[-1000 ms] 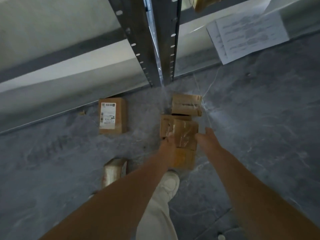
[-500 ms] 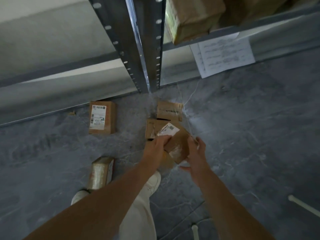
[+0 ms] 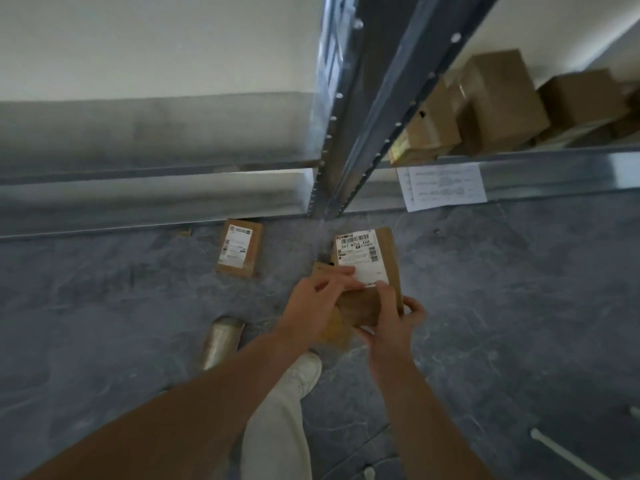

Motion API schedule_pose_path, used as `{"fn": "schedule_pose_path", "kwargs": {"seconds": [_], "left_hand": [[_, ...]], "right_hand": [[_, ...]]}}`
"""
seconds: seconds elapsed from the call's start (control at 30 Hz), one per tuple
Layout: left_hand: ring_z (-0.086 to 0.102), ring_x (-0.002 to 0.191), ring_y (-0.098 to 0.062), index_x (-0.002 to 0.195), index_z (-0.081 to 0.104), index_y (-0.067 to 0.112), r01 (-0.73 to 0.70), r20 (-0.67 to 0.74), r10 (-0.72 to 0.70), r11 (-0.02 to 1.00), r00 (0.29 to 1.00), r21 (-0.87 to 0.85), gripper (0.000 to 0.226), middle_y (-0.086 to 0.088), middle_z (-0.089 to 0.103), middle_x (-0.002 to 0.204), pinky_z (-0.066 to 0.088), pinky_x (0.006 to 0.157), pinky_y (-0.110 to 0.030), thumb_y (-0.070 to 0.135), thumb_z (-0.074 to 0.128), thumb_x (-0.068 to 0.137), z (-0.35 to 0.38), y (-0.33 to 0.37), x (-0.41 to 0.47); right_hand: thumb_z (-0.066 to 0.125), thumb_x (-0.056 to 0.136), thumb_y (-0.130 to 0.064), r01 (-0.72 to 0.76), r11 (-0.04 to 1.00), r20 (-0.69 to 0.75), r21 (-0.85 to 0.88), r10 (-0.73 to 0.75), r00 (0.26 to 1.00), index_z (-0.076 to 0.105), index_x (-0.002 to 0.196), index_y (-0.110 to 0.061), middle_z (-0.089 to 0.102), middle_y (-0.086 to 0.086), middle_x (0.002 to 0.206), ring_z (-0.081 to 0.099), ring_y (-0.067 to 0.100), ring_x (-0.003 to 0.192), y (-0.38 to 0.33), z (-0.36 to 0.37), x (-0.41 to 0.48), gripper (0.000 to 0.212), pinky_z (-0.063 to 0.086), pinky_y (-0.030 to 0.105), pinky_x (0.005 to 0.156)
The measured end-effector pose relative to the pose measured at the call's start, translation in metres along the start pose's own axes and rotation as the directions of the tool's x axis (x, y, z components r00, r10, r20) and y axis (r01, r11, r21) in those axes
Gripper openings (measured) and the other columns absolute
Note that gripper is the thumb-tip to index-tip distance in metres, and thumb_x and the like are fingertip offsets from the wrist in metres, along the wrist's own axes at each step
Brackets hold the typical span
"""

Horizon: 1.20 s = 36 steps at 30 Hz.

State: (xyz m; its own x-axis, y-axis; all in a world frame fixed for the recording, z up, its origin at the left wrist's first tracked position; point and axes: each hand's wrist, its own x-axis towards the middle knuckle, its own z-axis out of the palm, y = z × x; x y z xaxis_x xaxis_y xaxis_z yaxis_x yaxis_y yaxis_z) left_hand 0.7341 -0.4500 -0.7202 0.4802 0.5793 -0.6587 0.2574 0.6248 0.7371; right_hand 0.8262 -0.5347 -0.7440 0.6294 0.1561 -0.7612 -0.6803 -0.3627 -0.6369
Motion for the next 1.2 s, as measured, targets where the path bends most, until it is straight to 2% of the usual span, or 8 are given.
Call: {"fn": "schedule_pose_path", "kwargs": {"seconds": [0.2, 0.33, 0.6, 0.73, 0.83, 0.9, 1.03, 1.2], "left_hand": [[0.065, 0.113, -0.029, 0.127, 0.061, 0.012, 0.059, -0.131, -0.120, 0.918, 0.984, -0.393, 0.032, -0.011, 0.065, 0.125, 0.054, 0.095, -0.050, 0.008, 0.057, 0.096, -0.101, 0.049, -0.073], [0.063, 0.118, -0.025, 0.121, 0.066, 0.010, -0.019, -0.066, -0.015, 0.872, 0.998, -0.490, 0.028, -0.006, 0.070, 0.120, 0.055, 0.091, -0.044, 0.019, 0.055, 0.097, -0.176, 0.098, -0.119], [0.072, 0.093, -0.019, 0.117, 0.069, 0.015, -0.291, -0.265, 0.164, 0.774, 0.950, -0.563, 0.025, -0.010, 0.073, 0.110, 0.059, 0.068, -0.028, 0.014, 0.049, 0.100, -0.333, 0.171, -0.254], [0.065, 0.112, -0.020, 0.133, 0.058, 0.019, -0.440, -0.410, 0.235, 0.725, 0.881, -0.529, 0.034, -0.002, 0.070, 0.120, 0.058, 0.084, -0.032, 0.016, 0.050, 0.101, -0.417, 0.174, -0.325], [0.063, 0.116, -0.019, 0.138, 0.054, 0.022, -0.563, -0.538, 0.288, 0.686, 0.792, -0.461, 0.040, -0.002, 0.067, 0.127, 0.050, 0.101, -0.039, 0.013, 0.051, 0.100, -0.474, 0.170, -0.384], [0.066, 0.112, -0.016, 0.137, 0.054, 0.024, -0.626, -0.628, 0.283, 0.652, 0.725, -0.428, 0.040, -0.001, 0.068, 0.125, 0.052, 0.098, -0.035, 0.010, 0.050, 0.100, -0.505, 0.162, -0.424], [0.071, 0.098, -0.007, 0.128, 0.056, 0.033, -0.691, -0.734, 0.267, 0.627, 0.624, -0.360, 0.037, 0.010, 0.075, 0.107, 0.057, 0.073, -0.019, 0.010, 0.046, 0.101, -0.550, 0.136, -0.486], [0.069, 0.107, -0.012, 0.132, 0.057, 0.030, -0.738, -0.814, 0.212, 0.585, 0.540, -0.337, 0.035, 0.006, 0.073, 0.115, 0.058, 0.079, -0.024, 0.015, 0.047, 0.102, -0.575, 0.115, -0.518]], "right_hand": [[0.073, 0.075, -0.044, 0.140, 0.987, 0.248, -0.076, -0.117, 0.962, 0.042, 0.113, -0.042, 0.057, 0.003, 0.120, 0.066, 0.026, 0.103, -0.030, 0.046, -0.110, 0.049, 0.060, 0.049, 0.076], [0.073, 0.084, -0.038, 0.199, 0.974, 0.501, -0.106, -0.121, 0.857, 0.056, 0.110, -0.049, 0.068, 0.002, 0.117, 0.068, 0.031, 0.105, -0.057, 0.098, -0.194, 0.033, 0.057, 0.054, 0.081], [0.069, 0.086, -0.029, 0.545, 0.773, 0.724, -0.325, -0.168, 0.669, 0.043, 0.122, -0.037, 0.062, 0.003, 0.120, 0.067, 0.020, 0.102, -0.072, 0.237, -0.372, 0.044, 0.058, 0.036, 0.079], [0.065, 0.088, -0.039, 0.749, 0.542, 0.843, -0.381, -0.128, 0.522, 0.041, 0.115, -0.036, 0.061, -0.004, 0.118, 0.063, 0.014, 0.103, -0.053, 0.308, -0.458, 0.036, 0.053, 0.035, 0.087], [0.061, 0.095, -0.028, 0.836, 0.472, 0.922, -0.281, -0.110, 0.372, 0.043, 0.119, -0.033, 0.064, -0.010, 0.111, 0.069, 0.003, 0.087, -0.024, 0.357, -0.525, 0.031, 0.055, 0.017, 0.066], [0.058, 0.097, -0.022, 0.872, 0.438, 0.958, -0.219, -0.075, 0.278, 0.044, 0.126, -0.033, 0.064, -0.012, 0.110, 0.069, -0.001, 0.086, 0.003, 0.379, -0.571, 0.034, 0.054, 0.014, 0.063], [0.056, 0.096, -0.023, 0.930, 0.342, 0.990, -0.137, 0.073, 0.120, 0.045, 0.141, -0.034, 0.061, -0.009, 0.130, 0.061, 0.013, 0.115, 0.053, 0.400, -0.642, 0.048, 0.052, 0.039, 0.098], [0.059, 0.093, -0.017, 0.951, 0.293, 0.982, -0.093, 0.185, 0.038, 0.046, 0.137, -0.032, 0.065, -0.010, 0.121, 0.065, 0.009, 0.105, 0.075, 0.423, -0.684, 0.049, 0.056, 0.030, 0.088]]}}
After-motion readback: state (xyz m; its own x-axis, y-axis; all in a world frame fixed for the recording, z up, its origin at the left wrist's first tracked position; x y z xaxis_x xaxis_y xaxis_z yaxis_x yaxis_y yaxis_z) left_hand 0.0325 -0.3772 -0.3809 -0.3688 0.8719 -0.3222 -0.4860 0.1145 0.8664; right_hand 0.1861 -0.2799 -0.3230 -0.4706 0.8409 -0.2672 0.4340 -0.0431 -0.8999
